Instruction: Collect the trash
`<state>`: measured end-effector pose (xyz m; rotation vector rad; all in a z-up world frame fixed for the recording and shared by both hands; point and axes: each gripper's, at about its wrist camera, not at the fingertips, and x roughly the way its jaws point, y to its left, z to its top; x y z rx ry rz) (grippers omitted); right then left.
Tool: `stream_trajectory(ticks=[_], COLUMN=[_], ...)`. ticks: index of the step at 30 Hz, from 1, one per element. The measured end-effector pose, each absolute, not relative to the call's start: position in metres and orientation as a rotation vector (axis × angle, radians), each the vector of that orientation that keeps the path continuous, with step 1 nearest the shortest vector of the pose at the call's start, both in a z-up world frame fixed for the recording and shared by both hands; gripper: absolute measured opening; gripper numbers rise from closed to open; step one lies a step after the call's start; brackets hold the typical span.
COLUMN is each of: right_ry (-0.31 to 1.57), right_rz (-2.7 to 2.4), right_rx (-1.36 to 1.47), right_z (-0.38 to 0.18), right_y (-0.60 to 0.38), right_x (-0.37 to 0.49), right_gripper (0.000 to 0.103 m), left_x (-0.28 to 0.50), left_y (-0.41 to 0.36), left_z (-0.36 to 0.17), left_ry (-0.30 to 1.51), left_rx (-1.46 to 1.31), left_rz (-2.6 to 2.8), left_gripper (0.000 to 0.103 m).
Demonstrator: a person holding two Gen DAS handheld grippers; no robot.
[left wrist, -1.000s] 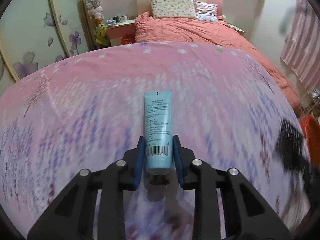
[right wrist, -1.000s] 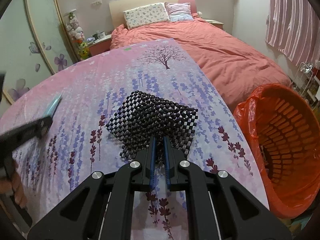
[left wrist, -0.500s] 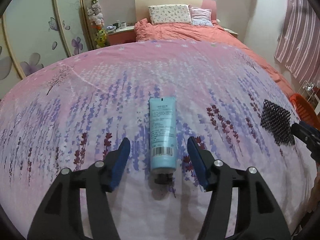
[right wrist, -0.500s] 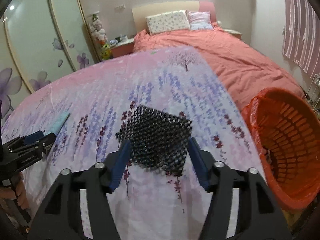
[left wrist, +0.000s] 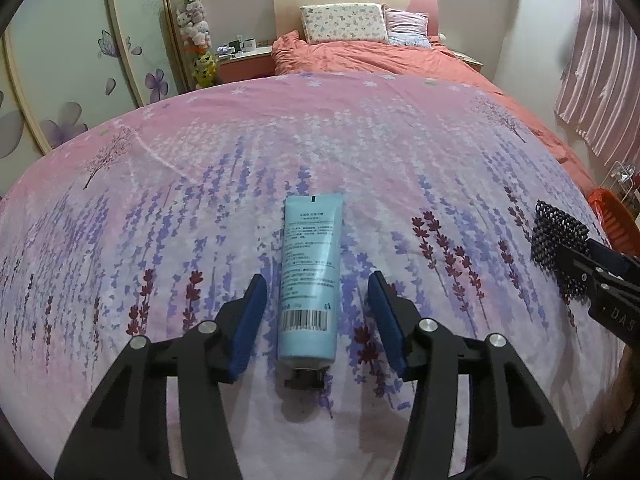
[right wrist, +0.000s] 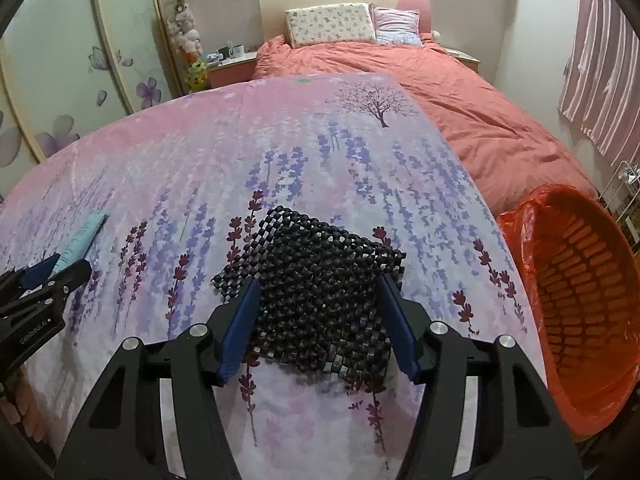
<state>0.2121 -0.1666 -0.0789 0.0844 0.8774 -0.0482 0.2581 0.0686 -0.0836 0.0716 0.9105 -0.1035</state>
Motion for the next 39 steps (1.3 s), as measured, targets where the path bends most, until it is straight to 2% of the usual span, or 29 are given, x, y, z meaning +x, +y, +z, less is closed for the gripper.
stream_trajectory(ticks=[9,12,14,15,17,33,39], right_ry=[0.875,0.867,0.864,0.862,0.857,0.795,0.842], right_rz=[-0.047,-0.03,0.001,0.009,0.01,-0.006,-0.015], right_rx=[0.091,0.096,0.109,0.115,0.124,0.204,0.211], right_z=[-0.078,-0.078,-0.079,-0.079,-0.079,-0.058,-0.072], right_y=[-0.167,-0.17,-0.17,-0.17,-0.17,-0.191,-0.19], right_x=[0.213,0.21,0.208,0.207,0.204,0.18,0.189], right_gripper=[0.06,0.041,0.018,0.014,0.009,0.008,0.008], left_x=[0.256,0.256,0.256,0.256,0.256,0.242,0.251], left_y=[0.083,0.081,0.081,0.08,0.078,0.074,0.069], left_z=[-0.082,-0.082,-0.081,-0.081,-0.081,-0.062,-0.072], left_ry=[0.905,0.907,0.905,0.903,0.902,0.854,0.887], left_rx=[0.009,0.05,0.061,0.064,0.068,0.069,0.056], left_rz=[-0.119,-0.115,-0.113,-0.114,-0.107,-0.128,-0.12], left_gripper=[0.047,0.042,0.034,0.029,0.029,0.029,0.029])
